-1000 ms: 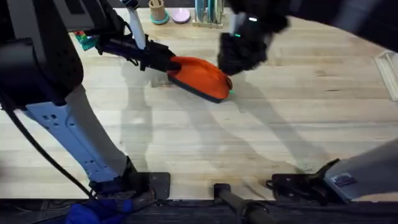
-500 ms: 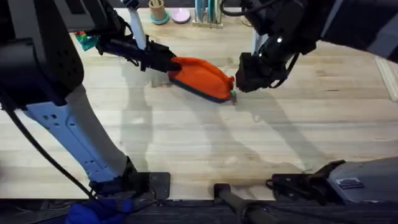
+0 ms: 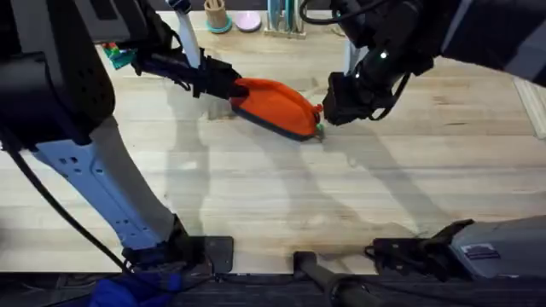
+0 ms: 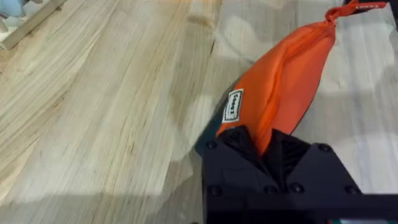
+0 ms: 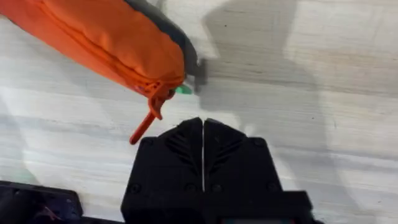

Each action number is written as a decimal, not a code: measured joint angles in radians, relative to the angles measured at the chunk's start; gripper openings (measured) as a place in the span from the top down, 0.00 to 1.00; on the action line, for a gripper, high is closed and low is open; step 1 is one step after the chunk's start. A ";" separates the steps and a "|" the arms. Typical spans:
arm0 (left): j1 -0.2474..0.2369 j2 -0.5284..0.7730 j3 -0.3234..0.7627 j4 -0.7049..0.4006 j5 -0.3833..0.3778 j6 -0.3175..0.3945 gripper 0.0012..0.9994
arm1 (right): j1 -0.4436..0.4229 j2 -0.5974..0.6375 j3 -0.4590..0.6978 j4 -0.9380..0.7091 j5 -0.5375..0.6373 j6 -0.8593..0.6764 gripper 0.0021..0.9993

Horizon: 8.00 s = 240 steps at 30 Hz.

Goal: Unzip the bag, pick up the pens from the table one at a time and place them inside, then zip the bag closed.

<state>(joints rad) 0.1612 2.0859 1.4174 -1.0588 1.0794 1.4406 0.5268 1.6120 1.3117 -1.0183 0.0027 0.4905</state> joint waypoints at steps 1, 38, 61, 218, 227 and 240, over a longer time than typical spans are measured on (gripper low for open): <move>0.000 0.000 0.000 0.000 0.000 0.000 0.96 | 0.000 -0.005 0.000 0.000 0.000 -0.003 0.97; 0.000 0.000 0.000 0.000 0.000 0.000 0.96 | 0.000 -0.239 0.028 -0.162 0.000 -0.110 0.02; 0.000 0.000 0.000 -0.001 -0.001 0.000 0.96 | 0.000 -0.271 0.185 -0.205 -0.001 -0.415 0.00; 0.000 0.000 0.000 -0.026 -0.002 0.000 0.96 | -0.149 0.156 0.158 -0.182 -0.198 -0.521 0.94; 0.002 0.000 0.000 -0.023 -0.003 0.000 0.96 | -0.168 0.073 0.151 -0.230 -0.139 -0.529 0.00; 0.002 0.000 0.000 -0.022 -0.004 -0.001 0.84 | -0.168 -0.087 0.149 -0.268 -0.136 -0.529 0.00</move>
<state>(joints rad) 0.1627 2.0857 1.4170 -1.0808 1.0750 1.4401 0.3592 1.5255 1.4609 -1.2867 -0.1337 -0.0383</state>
